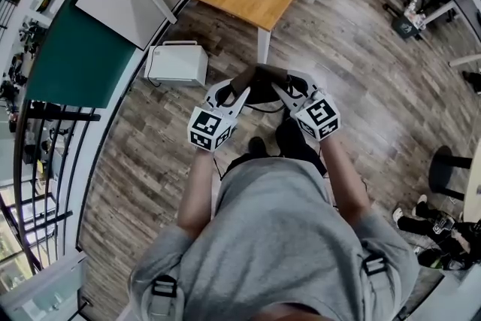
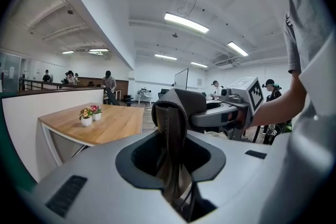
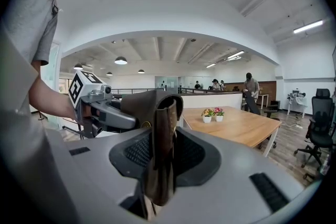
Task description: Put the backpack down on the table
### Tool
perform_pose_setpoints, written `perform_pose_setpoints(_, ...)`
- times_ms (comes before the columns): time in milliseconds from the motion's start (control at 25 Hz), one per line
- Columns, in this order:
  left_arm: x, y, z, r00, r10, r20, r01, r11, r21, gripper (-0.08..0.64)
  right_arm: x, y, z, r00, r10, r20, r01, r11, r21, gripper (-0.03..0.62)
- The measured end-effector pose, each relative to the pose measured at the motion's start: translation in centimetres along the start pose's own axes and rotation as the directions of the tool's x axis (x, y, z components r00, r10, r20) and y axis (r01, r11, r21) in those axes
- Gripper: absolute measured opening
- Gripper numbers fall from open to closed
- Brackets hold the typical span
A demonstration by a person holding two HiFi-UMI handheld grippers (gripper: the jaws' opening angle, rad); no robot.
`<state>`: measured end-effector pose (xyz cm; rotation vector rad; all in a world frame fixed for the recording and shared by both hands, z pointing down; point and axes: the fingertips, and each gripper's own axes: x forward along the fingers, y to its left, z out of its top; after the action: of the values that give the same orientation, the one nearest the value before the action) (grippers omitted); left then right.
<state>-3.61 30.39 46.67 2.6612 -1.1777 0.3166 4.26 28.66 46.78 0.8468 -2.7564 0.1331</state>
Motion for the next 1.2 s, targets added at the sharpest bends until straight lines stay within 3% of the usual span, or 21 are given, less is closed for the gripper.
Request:
perform_pose_setpoints(360,2.6,1.9,1.3,1.0,0.009,0.004,-0.009,1.0,0.015,0.104,1.4,-3.1,0.7,1.0,-0.005,0.015,0.005,1.0,-0.001,0.111)
perform_pose_setpoints(1200,13.1,7.5,4.7,0.994,0.102,-0.033,-0.101,0.995,0.017,0.104,6.3,-15.2,1.5,0.996,0.092,0.022,-0.092,0.996,0.015,0.112)
